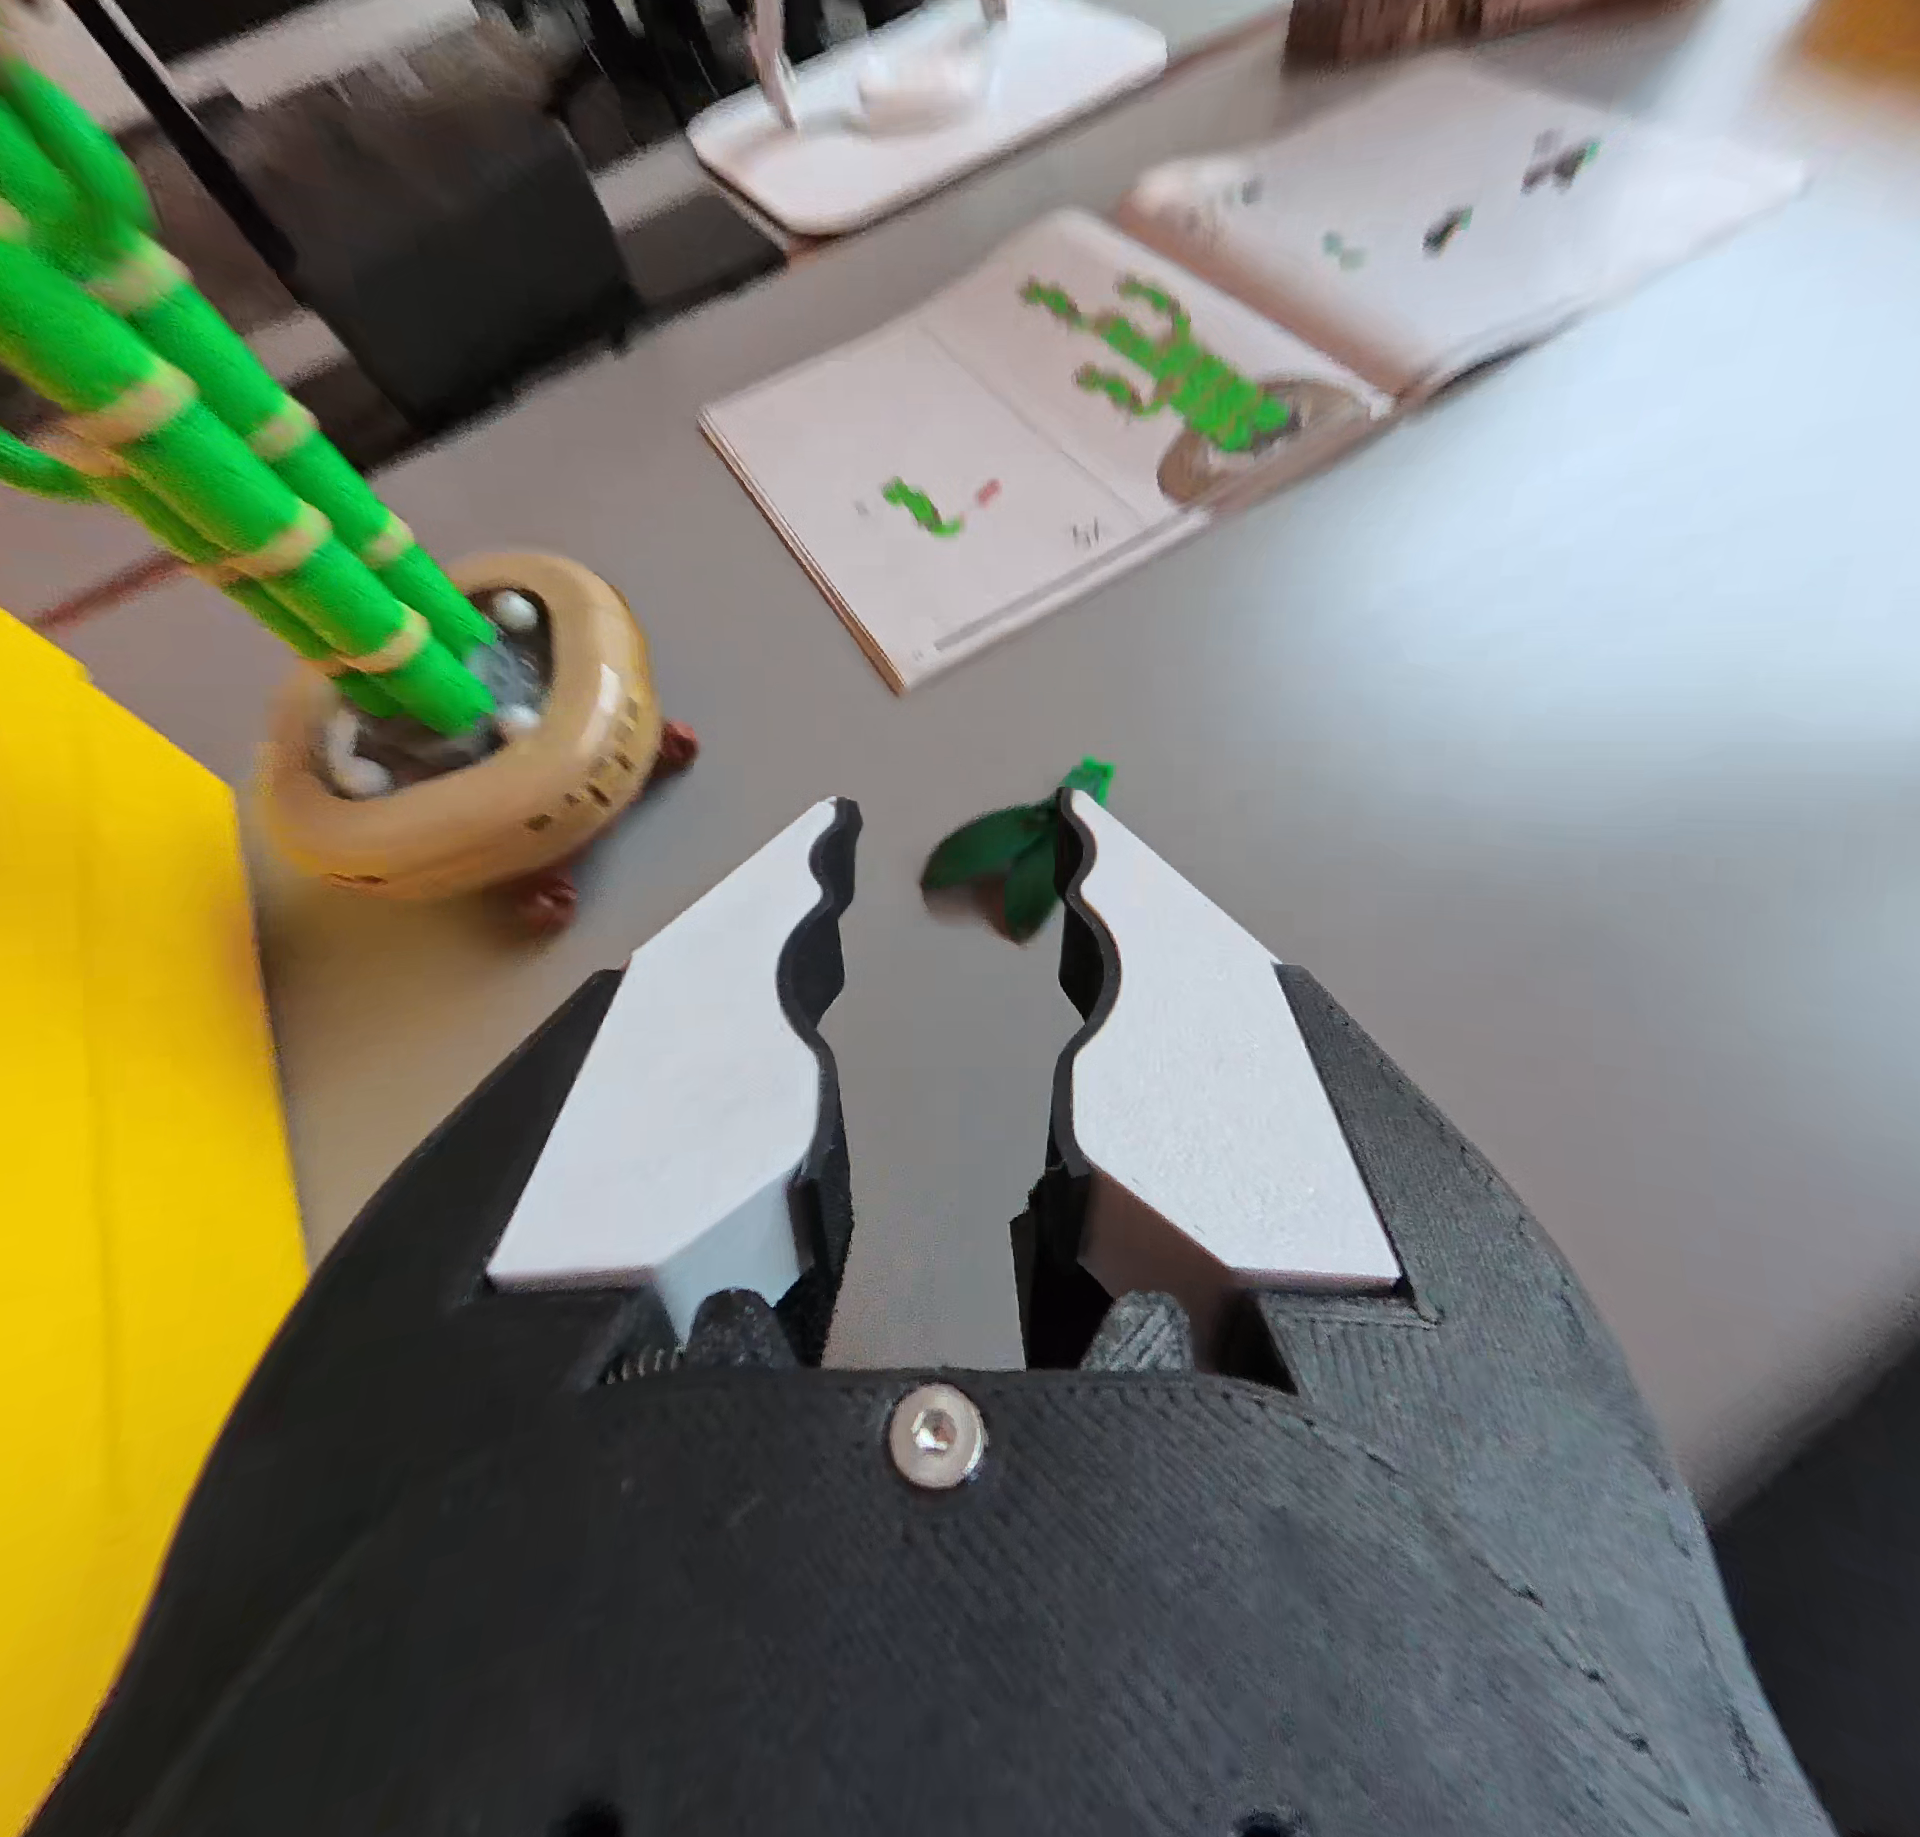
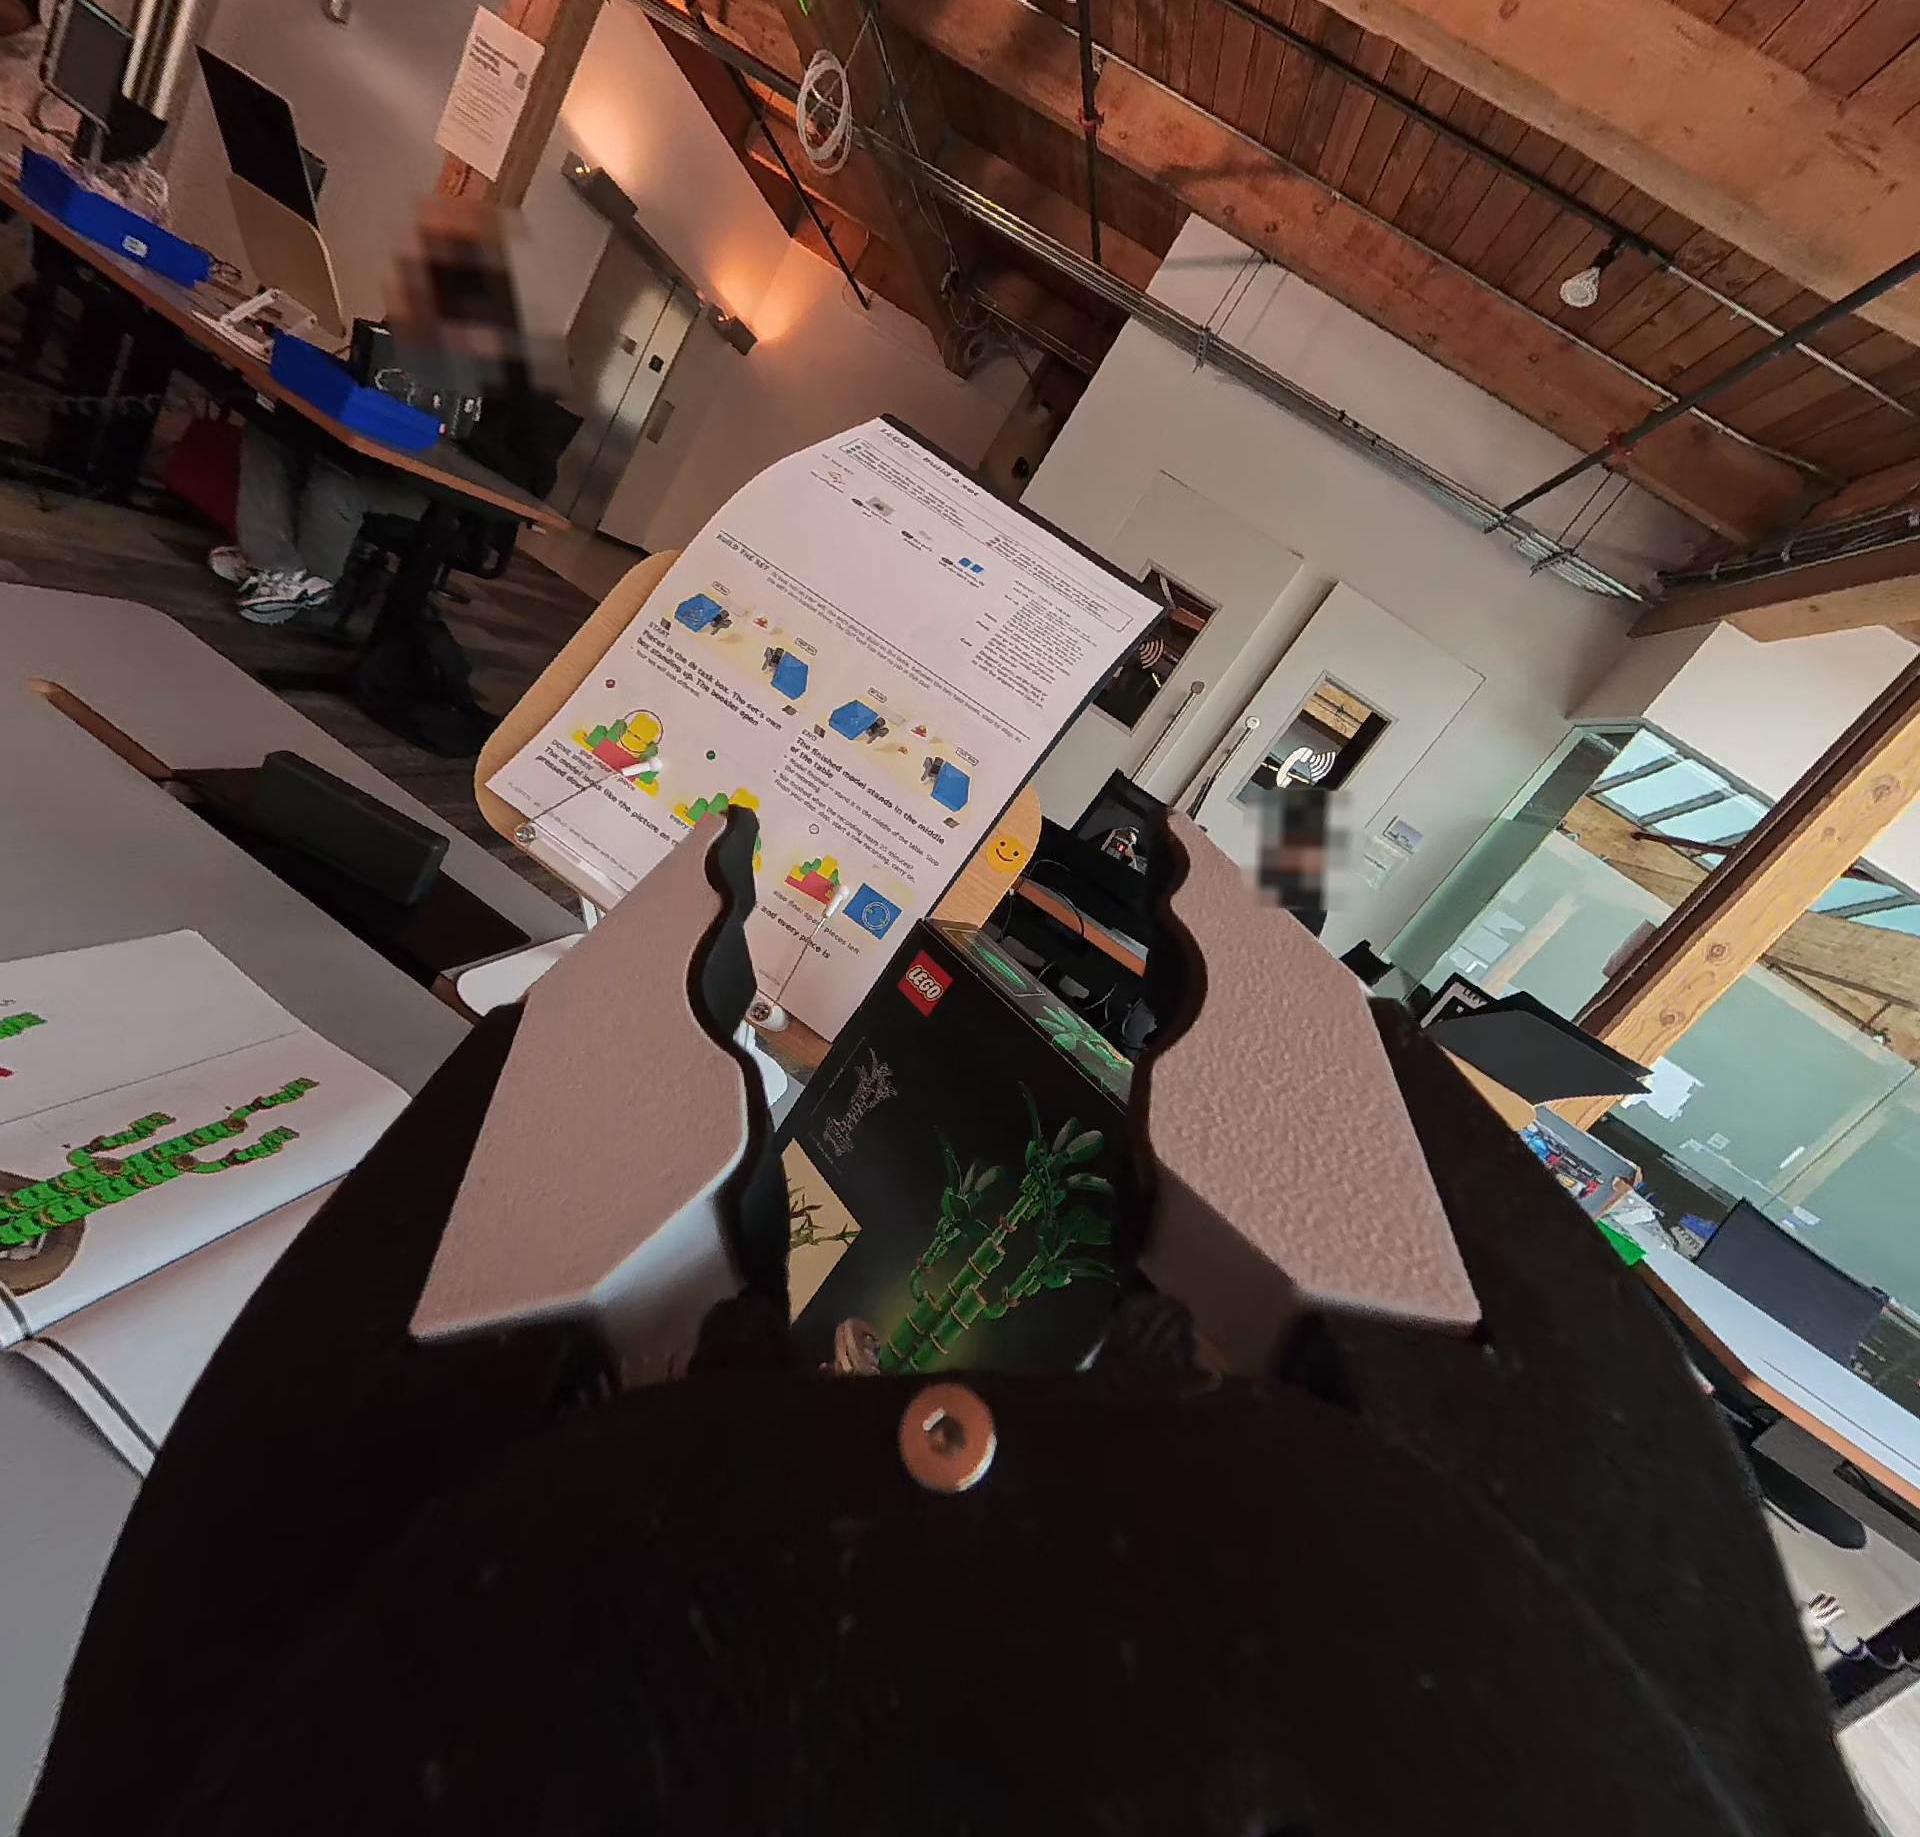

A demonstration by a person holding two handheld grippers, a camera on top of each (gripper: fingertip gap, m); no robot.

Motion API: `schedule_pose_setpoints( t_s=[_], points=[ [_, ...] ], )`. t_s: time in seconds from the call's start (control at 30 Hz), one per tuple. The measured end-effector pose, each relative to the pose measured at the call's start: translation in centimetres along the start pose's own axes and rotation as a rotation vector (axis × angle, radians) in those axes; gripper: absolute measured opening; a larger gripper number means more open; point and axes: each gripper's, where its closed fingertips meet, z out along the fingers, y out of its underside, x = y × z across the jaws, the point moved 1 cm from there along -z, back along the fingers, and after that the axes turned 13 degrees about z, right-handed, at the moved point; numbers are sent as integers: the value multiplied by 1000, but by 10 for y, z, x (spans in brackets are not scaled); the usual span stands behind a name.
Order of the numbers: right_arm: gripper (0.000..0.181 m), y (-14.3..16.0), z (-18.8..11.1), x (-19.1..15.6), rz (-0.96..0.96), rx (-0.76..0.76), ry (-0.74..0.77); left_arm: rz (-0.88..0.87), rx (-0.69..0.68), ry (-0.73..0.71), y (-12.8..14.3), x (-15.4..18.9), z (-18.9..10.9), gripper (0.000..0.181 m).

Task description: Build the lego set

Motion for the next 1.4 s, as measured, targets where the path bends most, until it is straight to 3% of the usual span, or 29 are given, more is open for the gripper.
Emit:
schedule_pose_setpoints(
  t_s=[0.23, 0.4, 0.63, 0.8, 1.1, 1.2, 1.4],
  points=[
    [74, -1, 1, -14, 42, 0, -93, -12, 199, -269, -54, -60, -84, 36],
    [59, 31, 14, -24, -23, -141, -126, -52, 280, -416, -69, -91, -146, 37],
    [49, 58, 23, -34, -92, -260, -155, 10, 256, -513, -66, -97, -174, 36],
    [42, 59, 23, -38, -115, -263, -170, -34, 175, -580, -47, -118, -185, 36],
    [38, 67, 28, -45, -120, -293, -191, -187, -122, -556, 25, -150, -187, 25],
    [38, 68, 29, -48, -127, -300, -194, -279, -189, -548, 48, -164, -180, 9],
    [38, 69, 29, -52, -140, -310, -197, -364, -378, -518, 98, -192, -148, 4]
  ],
)
